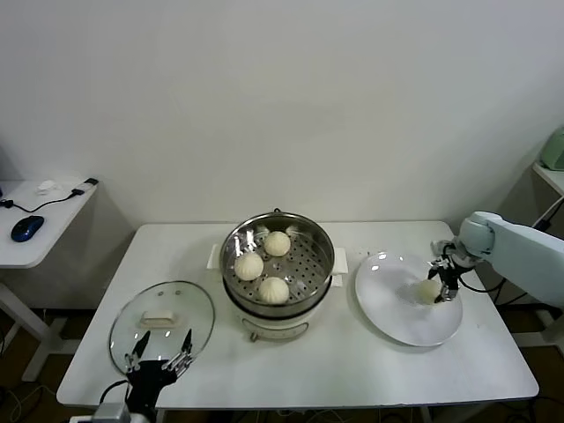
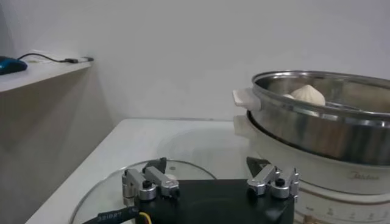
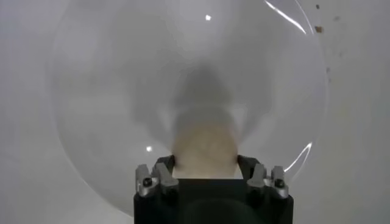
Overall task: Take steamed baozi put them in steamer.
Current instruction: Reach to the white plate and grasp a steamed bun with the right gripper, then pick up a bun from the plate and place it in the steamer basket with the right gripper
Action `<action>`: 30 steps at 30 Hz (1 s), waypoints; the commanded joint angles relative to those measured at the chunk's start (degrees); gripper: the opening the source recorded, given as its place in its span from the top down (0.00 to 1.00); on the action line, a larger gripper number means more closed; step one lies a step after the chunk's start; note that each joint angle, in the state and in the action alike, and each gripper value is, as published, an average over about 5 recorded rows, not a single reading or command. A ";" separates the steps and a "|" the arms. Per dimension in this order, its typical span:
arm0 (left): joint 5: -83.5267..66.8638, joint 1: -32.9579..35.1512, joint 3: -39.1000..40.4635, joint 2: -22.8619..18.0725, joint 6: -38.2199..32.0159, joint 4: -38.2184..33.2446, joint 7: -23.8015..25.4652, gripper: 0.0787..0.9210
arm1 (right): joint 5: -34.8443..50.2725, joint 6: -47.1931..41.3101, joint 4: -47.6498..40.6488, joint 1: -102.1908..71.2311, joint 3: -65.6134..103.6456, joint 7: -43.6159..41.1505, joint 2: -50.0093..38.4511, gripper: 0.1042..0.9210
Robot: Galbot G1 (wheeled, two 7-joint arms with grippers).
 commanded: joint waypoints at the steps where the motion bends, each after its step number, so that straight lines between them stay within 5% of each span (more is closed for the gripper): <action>1: 0.04 0.04 0.00 0.02 -0.03 -0.01 0.01 0.12 | 0.99 0.22 1.89 2.28 -1.00 -1.26 -0.51 0.31; 7: 0.14 0.35 0.18 -0.05 0.16 -0.75 -0.02 0.12 | 10.85 0.03 8.41 21.24 -13.22 -2.65 -0.99 0.32; 16: 0.81 0.50 0.24 0.27 0.42 -1.83 0.00 0.12 | 39.81 -7.30 26.99 57.30 -31.74 -3.17 10.64 0.32; 22: 0.92 -0.15 0.57 0.79 0.78 -1.81 -0.01 0.12 | 50.68 -15.87 40.48 56.91 -27.75 6.33 17.49 0.33; 30: 0.63 -0.90 1.15 1.27 0.95 -1.80 0.04 0.12 | 48.03 -20.25 38.63 41.53 -26.39 13.75 23.04 0.33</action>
